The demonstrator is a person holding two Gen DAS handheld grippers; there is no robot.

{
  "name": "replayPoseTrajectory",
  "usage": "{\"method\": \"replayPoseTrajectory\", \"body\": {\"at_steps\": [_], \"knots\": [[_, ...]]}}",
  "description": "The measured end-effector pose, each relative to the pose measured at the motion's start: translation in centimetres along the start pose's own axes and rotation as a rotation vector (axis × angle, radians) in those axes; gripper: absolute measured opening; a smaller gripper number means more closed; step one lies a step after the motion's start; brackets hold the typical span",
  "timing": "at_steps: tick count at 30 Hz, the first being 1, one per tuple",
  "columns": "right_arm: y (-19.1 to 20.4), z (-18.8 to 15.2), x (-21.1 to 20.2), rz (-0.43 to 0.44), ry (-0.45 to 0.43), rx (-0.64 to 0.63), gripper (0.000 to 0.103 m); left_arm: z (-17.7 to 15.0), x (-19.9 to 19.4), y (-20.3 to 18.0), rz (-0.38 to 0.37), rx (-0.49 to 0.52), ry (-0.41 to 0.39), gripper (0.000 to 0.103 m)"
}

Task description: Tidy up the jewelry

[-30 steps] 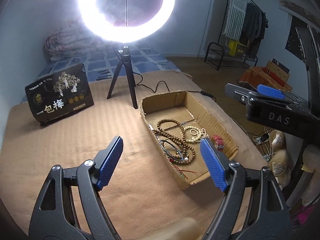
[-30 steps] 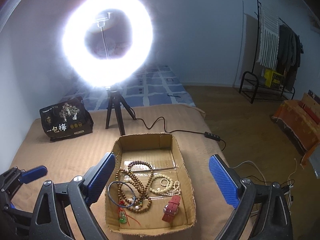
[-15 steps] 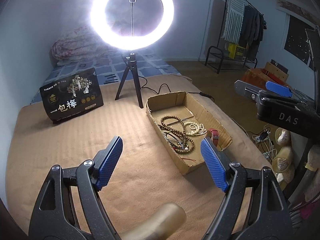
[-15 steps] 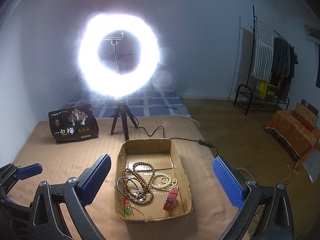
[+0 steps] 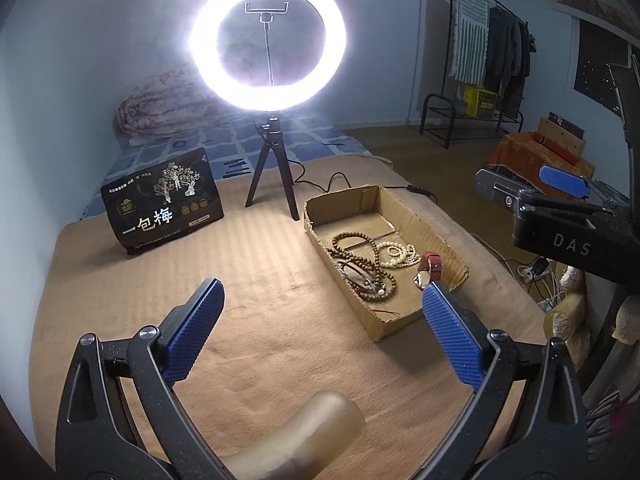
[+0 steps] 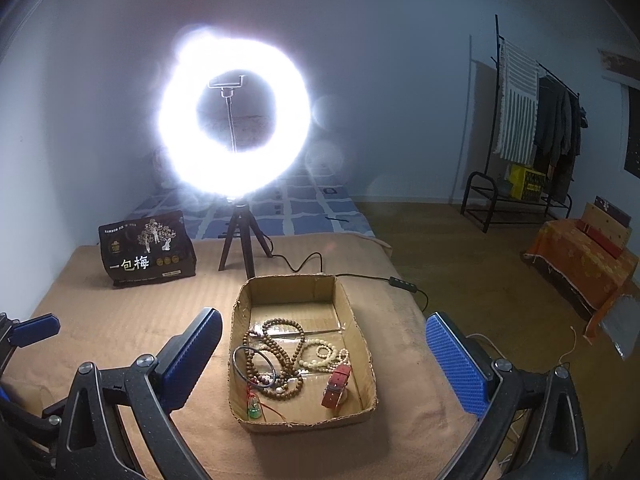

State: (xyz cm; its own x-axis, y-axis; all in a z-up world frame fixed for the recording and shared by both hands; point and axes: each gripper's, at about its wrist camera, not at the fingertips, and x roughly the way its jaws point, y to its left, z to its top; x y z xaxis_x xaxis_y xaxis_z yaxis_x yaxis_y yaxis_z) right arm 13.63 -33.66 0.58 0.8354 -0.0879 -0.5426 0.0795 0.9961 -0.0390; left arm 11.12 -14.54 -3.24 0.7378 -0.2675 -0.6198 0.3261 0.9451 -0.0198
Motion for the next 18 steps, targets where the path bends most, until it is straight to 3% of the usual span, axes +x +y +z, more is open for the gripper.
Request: {"method": "replayPoseTrajectory", "body": {"at_steps": [18], "knots": [[0.67, -0.31, 0.04, 0.000, -0.001, -0.029, 0.103, -0.26, -0.85, 0.77, 0.029, -0.021, -0.005, 0.101]]}}
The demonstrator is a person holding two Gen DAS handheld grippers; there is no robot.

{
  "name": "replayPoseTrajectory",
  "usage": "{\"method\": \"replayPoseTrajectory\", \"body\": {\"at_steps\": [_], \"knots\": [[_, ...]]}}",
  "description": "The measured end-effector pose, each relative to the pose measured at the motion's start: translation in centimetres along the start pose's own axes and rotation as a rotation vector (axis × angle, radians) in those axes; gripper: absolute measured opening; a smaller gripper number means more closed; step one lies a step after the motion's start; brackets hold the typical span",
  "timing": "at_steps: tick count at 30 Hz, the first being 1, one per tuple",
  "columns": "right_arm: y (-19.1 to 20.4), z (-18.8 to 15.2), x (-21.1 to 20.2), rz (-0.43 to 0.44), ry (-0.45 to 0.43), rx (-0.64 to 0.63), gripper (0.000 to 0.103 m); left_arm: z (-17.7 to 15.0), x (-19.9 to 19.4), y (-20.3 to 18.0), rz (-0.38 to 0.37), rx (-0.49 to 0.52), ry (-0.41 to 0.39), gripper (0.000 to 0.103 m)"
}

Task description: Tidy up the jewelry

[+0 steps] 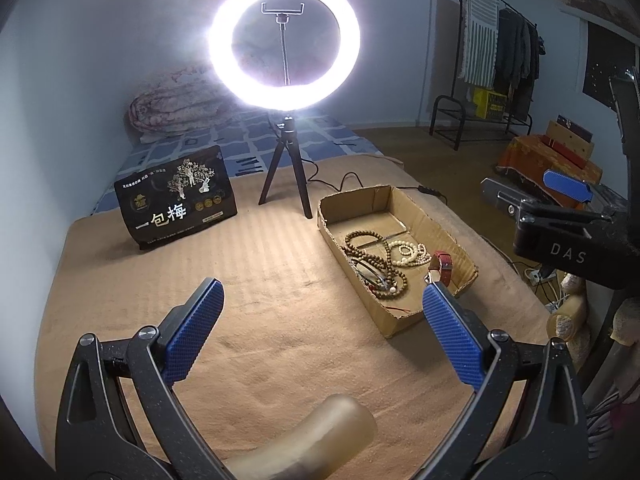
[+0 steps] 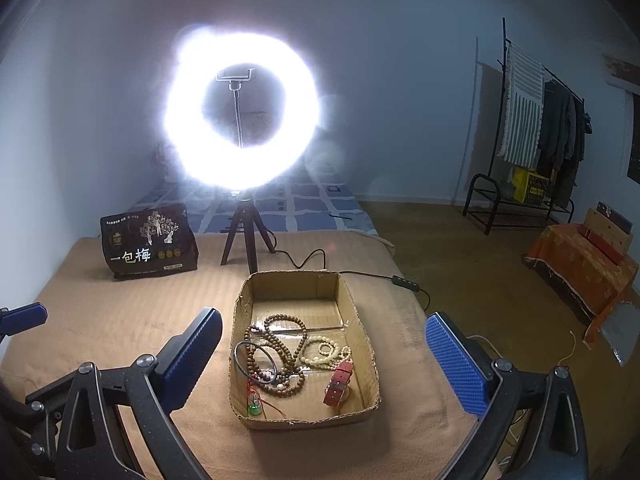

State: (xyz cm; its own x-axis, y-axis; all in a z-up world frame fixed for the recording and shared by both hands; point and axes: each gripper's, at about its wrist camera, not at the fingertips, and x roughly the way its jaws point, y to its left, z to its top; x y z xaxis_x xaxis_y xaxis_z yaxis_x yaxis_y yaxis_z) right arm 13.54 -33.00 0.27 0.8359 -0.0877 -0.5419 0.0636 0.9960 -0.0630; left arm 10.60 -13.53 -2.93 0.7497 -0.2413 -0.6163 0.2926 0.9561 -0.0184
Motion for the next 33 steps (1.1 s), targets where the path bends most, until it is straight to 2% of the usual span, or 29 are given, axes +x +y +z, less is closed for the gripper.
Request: {"method": "replayPoseTrajectory", "body": {"at_steps": [33], "knots": [[-0.21, -0.14, 0.00, -0.005, -0.002, 0.003, 0.103, 0.49, -0.89, -0.57, 0.001, 0.006, -0.022, 0.102]]}}
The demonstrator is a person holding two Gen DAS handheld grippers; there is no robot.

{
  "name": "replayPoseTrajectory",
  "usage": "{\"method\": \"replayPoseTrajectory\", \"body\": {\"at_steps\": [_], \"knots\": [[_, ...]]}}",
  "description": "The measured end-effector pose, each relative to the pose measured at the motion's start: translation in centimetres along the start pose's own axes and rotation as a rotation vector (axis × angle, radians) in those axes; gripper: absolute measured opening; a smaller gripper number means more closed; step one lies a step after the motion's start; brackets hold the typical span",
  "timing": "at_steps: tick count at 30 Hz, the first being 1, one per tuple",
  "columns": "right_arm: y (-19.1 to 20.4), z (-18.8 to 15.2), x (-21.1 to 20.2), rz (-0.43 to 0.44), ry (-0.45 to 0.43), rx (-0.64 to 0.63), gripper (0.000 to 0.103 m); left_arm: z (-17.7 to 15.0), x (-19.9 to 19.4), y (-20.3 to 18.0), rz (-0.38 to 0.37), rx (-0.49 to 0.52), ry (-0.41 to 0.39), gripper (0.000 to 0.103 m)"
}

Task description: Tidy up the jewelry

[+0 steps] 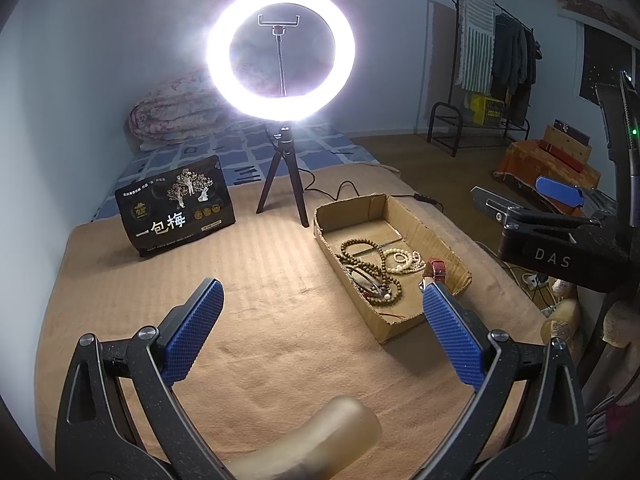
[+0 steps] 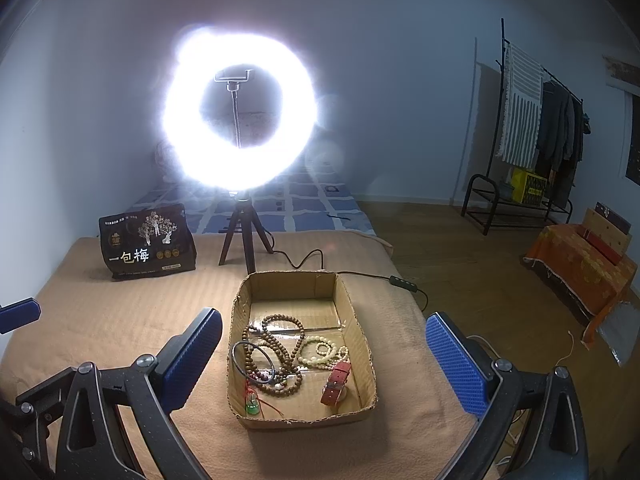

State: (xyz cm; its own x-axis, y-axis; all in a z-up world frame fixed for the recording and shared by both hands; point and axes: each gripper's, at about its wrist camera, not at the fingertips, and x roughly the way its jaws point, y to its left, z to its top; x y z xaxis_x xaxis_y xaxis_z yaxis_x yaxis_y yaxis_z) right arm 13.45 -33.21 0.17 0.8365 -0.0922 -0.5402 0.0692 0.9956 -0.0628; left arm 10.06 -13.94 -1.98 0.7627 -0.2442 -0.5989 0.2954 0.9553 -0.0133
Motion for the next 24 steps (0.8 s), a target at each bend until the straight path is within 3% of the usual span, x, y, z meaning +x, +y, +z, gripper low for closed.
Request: {"method": "replayPoseTrajectory", "body": {"at_steps": [24], "knots": [[-0.06, 0.05, -0.15, 0.003, 0.001, 0.000, 0.103, 0.08, -0.12, -0.15, 0.002, 0.001, -0.002, 0.102]]}}
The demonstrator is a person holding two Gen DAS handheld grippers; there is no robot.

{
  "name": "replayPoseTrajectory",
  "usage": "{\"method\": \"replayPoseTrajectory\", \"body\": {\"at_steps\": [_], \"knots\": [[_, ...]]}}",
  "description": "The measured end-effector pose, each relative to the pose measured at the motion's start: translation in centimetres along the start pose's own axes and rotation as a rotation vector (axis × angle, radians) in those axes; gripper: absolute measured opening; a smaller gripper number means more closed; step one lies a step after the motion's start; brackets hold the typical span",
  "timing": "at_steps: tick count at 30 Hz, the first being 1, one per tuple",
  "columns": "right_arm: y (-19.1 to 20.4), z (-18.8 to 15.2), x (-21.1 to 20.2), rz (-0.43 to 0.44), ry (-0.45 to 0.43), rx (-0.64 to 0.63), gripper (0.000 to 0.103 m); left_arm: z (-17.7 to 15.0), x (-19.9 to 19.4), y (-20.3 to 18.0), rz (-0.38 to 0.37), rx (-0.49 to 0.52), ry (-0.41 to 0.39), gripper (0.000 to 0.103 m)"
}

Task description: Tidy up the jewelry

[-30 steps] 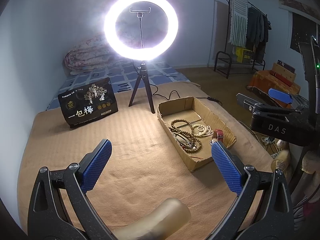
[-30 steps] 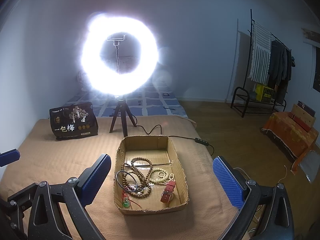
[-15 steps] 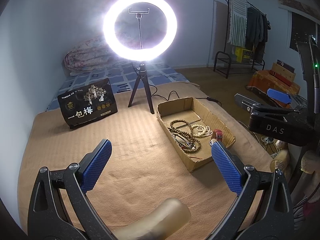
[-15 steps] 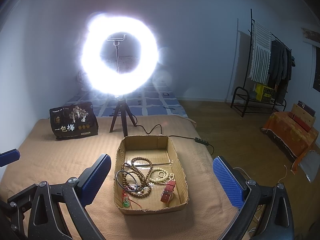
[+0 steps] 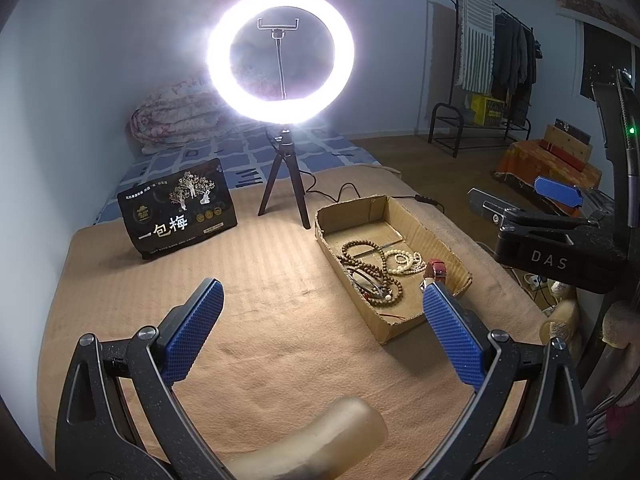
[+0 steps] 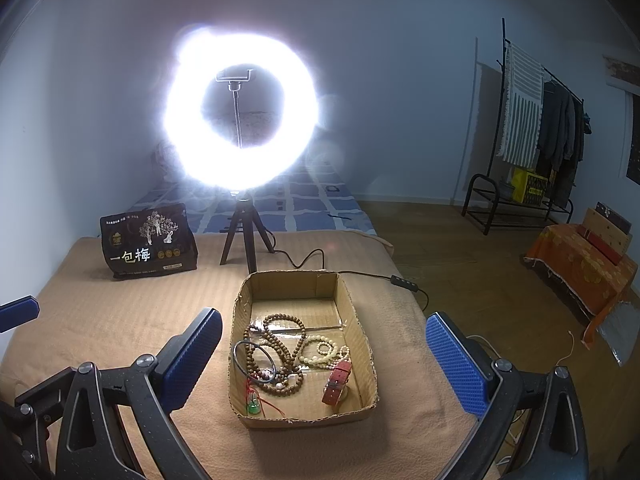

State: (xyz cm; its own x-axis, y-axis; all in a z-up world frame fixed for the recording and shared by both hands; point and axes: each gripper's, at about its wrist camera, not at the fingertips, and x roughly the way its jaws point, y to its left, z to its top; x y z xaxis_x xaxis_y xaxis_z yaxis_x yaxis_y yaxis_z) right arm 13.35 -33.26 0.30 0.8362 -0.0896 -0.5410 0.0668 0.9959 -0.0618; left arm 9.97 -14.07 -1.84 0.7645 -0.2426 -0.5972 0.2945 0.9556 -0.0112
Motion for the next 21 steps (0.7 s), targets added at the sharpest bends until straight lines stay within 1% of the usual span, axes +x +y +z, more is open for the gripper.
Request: {"method": "replayPoseTrajectory", "body": {"at_steps": [21], "knots": [[0.46, 0.02, -0.01, 0.010, 0.006, -0.014, 0.103, 0.06, 0.19, 0.32, 0.002, -0.011, 0.007, 0.102]]}}
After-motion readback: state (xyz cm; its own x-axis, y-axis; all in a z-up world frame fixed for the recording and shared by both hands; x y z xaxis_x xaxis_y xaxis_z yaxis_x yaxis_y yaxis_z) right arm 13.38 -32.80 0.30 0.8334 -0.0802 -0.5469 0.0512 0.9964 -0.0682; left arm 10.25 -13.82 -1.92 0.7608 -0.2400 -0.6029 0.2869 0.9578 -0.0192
